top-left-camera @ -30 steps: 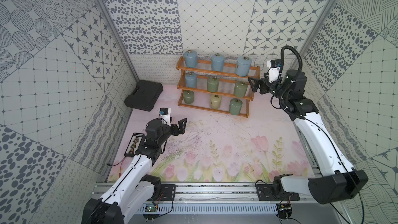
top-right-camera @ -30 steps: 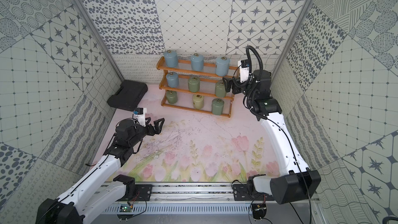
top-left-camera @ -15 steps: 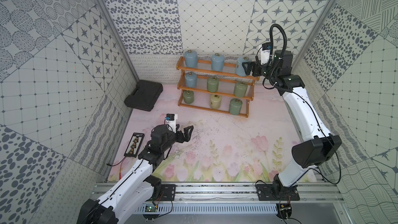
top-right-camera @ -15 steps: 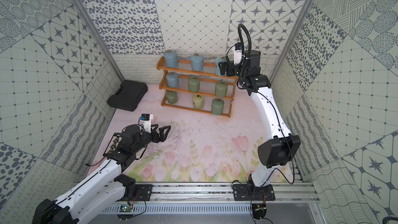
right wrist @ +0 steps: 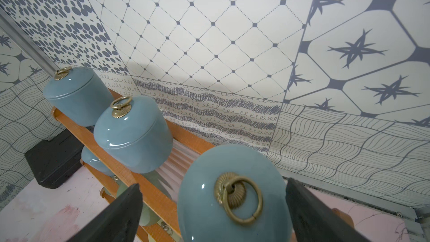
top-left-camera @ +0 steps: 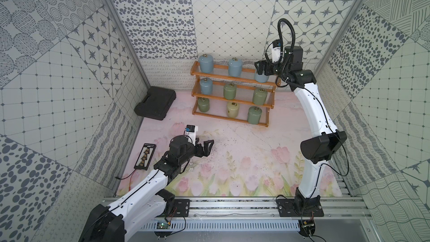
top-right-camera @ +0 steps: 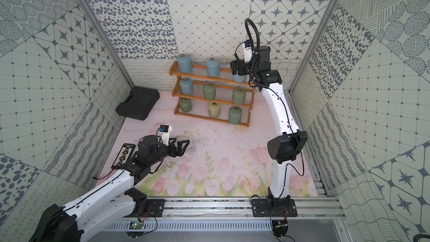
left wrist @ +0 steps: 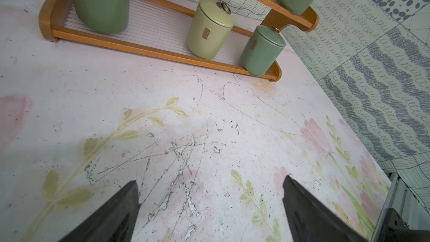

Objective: Remove the tea canisters from the shelf
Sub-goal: Pick up the tea canister from the shelf.

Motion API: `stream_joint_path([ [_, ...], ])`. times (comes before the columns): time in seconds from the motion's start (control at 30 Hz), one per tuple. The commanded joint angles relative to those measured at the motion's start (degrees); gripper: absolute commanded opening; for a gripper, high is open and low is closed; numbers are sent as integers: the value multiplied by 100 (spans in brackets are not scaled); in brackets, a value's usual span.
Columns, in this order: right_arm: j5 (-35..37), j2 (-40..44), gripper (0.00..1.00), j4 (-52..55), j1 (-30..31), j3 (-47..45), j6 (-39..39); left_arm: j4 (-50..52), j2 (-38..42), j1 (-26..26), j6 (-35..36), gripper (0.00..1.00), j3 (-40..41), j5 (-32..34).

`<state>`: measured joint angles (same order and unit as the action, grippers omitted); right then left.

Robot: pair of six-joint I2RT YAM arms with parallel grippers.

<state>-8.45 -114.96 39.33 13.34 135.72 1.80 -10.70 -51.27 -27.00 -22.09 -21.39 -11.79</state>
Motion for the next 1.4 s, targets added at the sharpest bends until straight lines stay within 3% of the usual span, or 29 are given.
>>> stream_joint_path([
  [0.0,249,-260,100,378,56,496,-163,-123,-41,-111,-42,100,-67,141],
  [0.2,430,-618,100,661,81,950,-185,-17,14,-133,-24,100,-68,177],
  [0.7,590,-879,100,653,87,956,-238,233,130,-156,-71,100,-41,258],
  [1.2,477,-900,100,-79,89,457,-272,568,620,-165,-120,100,104,397],
  [1.37,475,-772,96,-299,89,128,-328,635,756,-160,-122,100,130,432],
])
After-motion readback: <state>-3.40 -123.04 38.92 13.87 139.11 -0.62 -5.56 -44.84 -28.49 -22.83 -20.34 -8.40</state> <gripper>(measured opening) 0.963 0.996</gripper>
